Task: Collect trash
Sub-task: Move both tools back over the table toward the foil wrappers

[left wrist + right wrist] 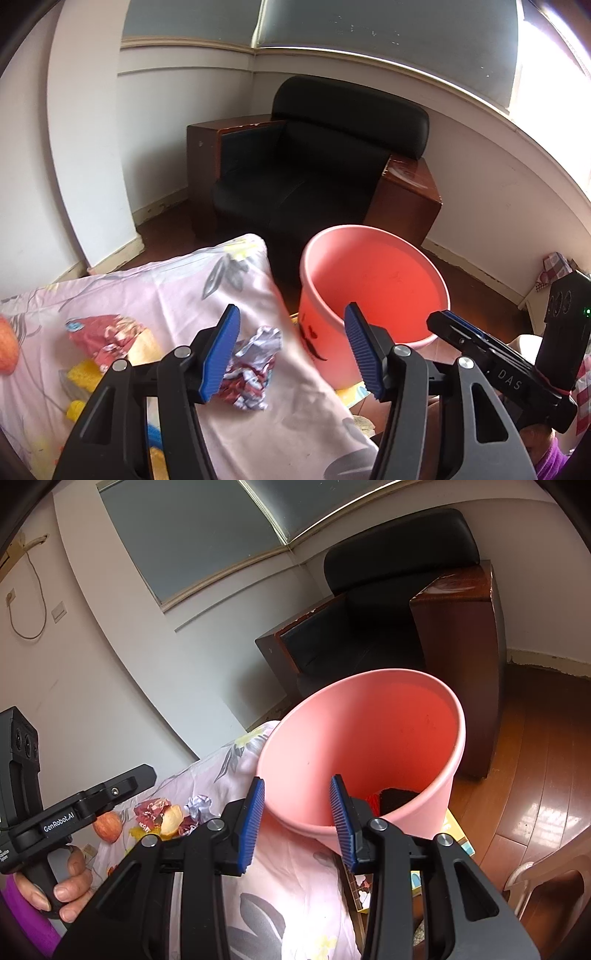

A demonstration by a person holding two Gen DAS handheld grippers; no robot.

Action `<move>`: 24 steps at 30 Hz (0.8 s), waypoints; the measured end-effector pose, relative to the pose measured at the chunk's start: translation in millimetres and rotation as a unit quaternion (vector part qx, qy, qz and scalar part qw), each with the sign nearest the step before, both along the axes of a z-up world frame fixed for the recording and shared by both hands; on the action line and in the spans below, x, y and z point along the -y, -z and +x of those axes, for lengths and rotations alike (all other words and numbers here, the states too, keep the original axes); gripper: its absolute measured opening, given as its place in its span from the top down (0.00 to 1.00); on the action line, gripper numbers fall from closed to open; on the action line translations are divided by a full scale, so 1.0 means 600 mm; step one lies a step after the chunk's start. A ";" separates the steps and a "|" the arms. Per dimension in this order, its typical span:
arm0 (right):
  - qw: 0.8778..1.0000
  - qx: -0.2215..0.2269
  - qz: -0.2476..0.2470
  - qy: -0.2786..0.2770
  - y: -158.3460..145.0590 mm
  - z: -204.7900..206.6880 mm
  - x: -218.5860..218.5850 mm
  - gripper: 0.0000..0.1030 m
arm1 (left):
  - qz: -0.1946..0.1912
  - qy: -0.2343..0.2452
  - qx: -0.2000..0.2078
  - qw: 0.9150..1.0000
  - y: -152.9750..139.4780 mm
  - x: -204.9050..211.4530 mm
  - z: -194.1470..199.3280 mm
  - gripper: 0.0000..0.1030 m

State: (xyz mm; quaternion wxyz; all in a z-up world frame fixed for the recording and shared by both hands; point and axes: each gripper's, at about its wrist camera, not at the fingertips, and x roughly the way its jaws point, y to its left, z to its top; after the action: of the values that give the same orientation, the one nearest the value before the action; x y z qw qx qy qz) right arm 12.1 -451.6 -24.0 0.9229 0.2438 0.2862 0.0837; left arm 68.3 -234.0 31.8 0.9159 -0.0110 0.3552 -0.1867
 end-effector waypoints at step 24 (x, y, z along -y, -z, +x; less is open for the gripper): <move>0.999 0.007 -0.013 -0.035 -0.014 -0.022 -0.042 0.64 | -0.015 -0.036 0.015 0.999 -0.034 -0.091 -0.051 0.42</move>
State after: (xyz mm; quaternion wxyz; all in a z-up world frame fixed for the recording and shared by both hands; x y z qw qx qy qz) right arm -1.4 -426.3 -15.7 0.9245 0.2209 0.2890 0.1136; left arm 37.9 -179.5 52.1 0.9269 -0.0353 0.3381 -0.1588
